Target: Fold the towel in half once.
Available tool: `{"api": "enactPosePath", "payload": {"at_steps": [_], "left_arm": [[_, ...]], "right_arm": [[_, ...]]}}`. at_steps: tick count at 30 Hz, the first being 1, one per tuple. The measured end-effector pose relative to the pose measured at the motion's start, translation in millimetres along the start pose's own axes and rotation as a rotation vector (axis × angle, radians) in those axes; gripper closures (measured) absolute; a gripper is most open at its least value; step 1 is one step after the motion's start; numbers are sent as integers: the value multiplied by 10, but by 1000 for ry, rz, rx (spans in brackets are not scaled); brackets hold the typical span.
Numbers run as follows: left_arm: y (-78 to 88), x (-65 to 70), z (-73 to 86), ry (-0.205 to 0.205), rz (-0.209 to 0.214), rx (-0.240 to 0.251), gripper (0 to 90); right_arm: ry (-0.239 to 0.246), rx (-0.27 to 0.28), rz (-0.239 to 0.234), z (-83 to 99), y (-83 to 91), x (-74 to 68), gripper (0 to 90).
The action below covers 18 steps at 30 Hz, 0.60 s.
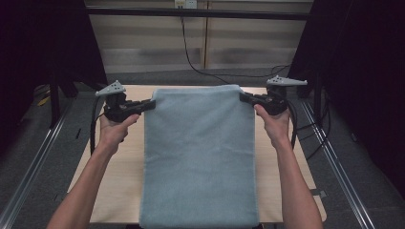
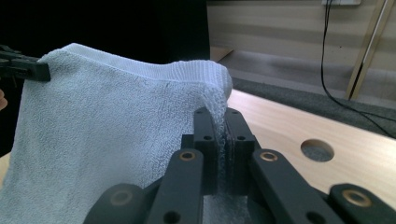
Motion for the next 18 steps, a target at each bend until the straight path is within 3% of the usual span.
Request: {"api": "enactPosePath", "payload": {"at_steps": [4, 7, 12, 18], "left_arm": [[57, 48, -249, -15, -2, 52, 848], [74, 140, -203, -36, 15, 34, 848], [84, 196, 225, 6, 29, -13, 847], [195, 339, 608, 45, 51, -16, 848]], "right_arm": [[-11, 44, -3, -227, 74, 7, 862], [-18, 72, -29, -271, 162, -45, 862], [15, 7, -70, 102, 258, -213, 863], [12, -41, -113, 618, 412, -375, 865]]}}
Point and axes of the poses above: each handheld gripper's, and its own axes: y roughly backward along the jaws, z roughly out of its underside, x roughly to its right, the point moved 10 cm from there along -y, roughly forward along the jaws, and after that the axes turned 13 degrees about z, right-handed, at the moved point
